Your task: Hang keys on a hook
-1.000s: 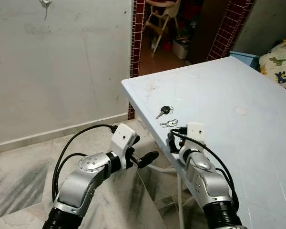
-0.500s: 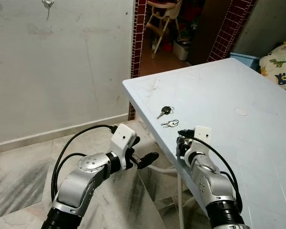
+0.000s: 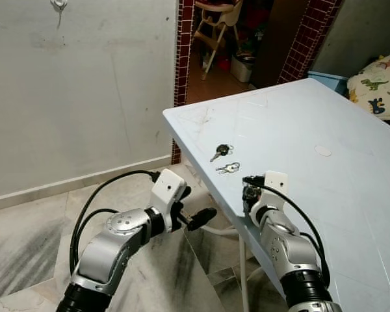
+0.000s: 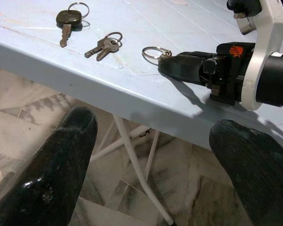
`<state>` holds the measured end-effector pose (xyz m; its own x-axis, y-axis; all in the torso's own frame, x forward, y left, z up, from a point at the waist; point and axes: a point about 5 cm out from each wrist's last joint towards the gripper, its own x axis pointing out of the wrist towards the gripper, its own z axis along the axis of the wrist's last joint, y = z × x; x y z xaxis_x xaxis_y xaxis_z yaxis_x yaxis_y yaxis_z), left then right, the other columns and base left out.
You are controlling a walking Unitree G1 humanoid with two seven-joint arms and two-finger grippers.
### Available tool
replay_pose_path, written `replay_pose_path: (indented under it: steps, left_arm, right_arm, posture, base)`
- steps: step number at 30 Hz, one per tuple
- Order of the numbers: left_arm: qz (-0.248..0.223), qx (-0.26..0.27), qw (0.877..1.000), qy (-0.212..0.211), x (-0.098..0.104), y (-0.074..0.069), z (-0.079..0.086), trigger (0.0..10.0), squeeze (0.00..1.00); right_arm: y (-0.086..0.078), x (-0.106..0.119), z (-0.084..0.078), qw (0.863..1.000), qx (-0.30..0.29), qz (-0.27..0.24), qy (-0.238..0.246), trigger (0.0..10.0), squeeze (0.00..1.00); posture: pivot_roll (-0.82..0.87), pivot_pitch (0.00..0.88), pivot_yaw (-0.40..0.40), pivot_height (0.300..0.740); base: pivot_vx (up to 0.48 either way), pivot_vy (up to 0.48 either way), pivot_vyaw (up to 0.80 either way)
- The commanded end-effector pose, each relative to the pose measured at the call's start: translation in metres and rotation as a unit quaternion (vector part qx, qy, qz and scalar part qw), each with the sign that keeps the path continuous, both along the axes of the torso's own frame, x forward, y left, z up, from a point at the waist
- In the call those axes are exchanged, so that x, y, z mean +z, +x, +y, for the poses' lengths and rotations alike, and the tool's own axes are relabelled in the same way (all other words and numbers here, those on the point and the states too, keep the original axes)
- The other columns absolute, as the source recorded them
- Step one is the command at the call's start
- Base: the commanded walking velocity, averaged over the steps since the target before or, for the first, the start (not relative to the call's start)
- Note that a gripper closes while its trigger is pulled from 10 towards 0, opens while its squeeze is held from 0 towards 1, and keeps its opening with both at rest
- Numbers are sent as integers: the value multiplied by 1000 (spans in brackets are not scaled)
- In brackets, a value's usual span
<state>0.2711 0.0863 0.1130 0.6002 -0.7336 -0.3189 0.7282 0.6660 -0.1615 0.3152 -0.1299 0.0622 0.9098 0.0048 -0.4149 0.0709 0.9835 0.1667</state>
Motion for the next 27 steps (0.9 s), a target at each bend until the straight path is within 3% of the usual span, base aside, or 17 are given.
replay_pose_path:
  steps: [1,15,27]
  left_arm:
    - [-7,-12,1000,-1,5,-1,-5,10000,0]
    - [-12,-8,1000,4,4,0,-3,10000,0]
    - [-47,50,998,-1,11,14,2,10000,0]
  right_arm:
    - [-3,-8,3,1000,10,23,10,0,0]
    - [1,-8,5,999,20,22,15,0,0]
    - [13,19,-6,998,-8,-57,-9,0,0]
  posture:
    - [127,0,-86,740]
    - [142,0,-89,740]
    - [131,0,-73,740]
  base:
    - [0,0,0]
    - [0,0,0]
    - [0,0,0]
